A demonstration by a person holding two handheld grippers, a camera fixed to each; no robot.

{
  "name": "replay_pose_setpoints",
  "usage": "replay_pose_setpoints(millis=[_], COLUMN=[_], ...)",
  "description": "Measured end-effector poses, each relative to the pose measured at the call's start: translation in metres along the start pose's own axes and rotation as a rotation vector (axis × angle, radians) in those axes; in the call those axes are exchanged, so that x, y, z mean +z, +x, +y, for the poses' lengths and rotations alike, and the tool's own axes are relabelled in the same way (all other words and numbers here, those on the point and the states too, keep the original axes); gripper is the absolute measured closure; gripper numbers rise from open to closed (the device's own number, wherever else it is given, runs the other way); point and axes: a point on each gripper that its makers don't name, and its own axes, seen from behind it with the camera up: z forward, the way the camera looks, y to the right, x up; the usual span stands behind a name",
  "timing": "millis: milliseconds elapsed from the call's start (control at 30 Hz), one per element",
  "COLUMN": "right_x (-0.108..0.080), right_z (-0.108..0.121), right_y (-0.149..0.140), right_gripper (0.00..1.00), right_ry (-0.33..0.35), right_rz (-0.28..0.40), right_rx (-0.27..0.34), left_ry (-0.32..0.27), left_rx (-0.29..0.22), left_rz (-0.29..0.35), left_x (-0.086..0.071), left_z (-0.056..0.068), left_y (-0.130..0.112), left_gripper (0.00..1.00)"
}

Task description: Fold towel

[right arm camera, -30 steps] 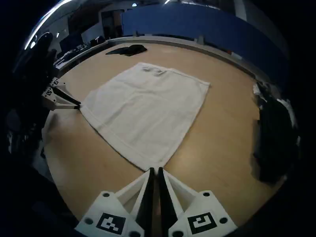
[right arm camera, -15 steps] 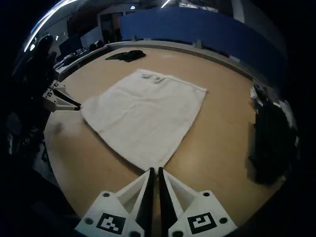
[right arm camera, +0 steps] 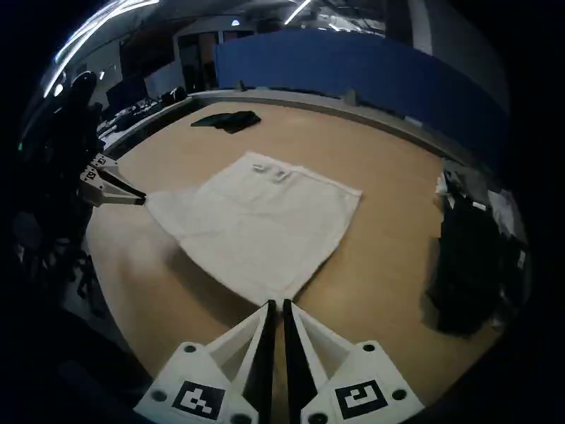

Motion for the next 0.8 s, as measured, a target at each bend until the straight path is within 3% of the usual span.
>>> replay_pose_setpoints(millis=[400, 800], right_x=[-0.031, -0.04], right_z=[-0.008, -0.01], right_y=[0.02, 0.023], right_gripper=[0.92, 0.92], right_ry=[0.006, 0.001], right_rz=[0.024, 0.023], right_rx=[0.02, 0.03], left_ry=[0.01, 0.003], left_rx=[-0.056, -0.088], left_rz=[0.015, 0.004], left_x=[-0.035, -0.043], left_z=[0.002, 0.009], left_y=[0.02, 0.019], left_gripper=[0.95, 0.95])
